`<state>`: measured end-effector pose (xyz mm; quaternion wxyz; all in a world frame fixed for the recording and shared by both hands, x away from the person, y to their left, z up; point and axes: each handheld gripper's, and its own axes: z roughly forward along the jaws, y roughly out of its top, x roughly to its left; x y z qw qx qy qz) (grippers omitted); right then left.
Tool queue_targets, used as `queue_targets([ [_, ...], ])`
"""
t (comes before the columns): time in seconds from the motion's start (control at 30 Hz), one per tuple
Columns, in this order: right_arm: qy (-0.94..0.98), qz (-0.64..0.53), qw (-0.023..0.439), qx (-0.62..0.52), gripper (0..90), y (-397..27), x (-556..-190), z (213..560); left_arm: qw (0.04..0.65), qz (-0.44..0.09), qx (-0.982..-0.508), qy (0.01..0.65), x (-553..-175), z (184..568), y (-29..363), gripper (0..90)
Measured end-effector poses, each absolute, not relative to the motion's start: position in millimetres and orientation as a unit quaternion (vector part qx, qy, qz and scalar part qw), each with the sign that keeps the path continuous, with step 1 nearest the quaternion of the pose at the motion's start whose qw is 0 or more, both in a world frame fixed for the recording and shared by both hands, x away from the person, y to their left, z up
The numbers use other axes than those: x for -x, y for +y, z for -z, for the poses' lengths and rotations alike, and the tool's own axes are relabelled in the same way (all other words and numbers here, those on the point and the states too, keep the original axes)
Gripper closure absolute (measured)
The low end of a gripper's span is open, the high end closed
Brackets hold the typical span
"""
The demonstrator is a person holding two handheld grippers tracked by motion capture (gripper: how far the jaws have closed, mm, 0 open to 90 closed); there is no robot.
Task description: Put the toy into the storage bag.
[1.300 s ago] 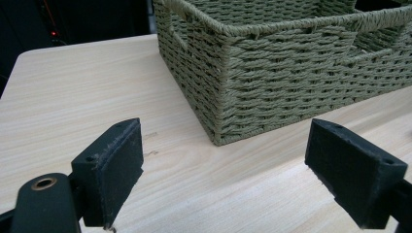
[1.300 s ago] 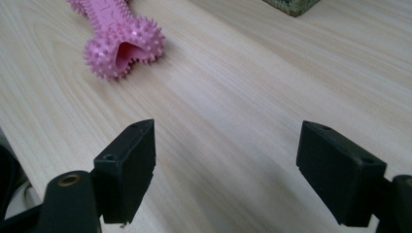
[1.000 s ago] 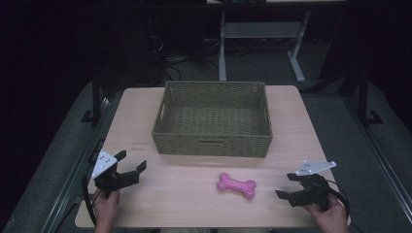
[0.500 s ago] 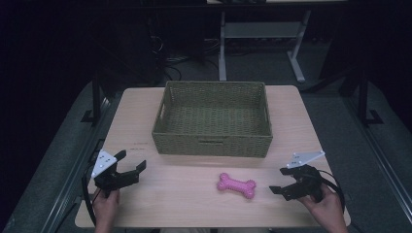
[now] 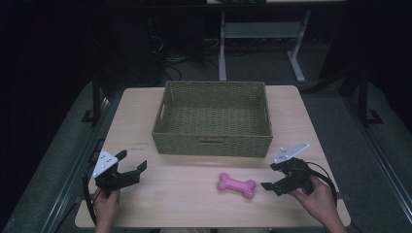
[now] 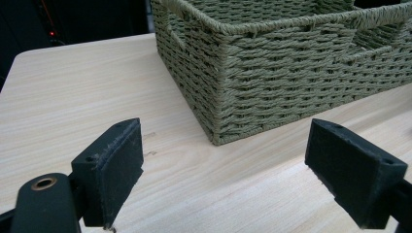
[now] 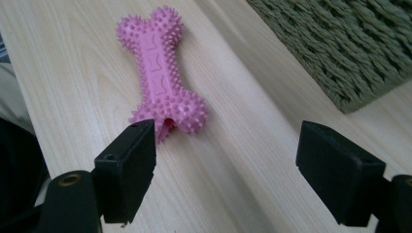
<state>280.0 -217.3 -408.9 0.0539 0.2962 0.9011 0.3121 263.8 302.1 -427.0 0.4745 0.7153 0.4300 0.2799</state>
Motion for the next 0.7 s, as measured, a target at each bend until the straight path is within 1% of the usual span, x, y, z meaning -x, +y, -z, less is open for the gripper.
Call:
queue_targets([
  [0.7, 0.922, -0.293, 0.042, -0.25, 22.5, -188, -288, 400, 0.475, -0.28, -0.714, 0.431, -264, 427, 302, 13.3],
])
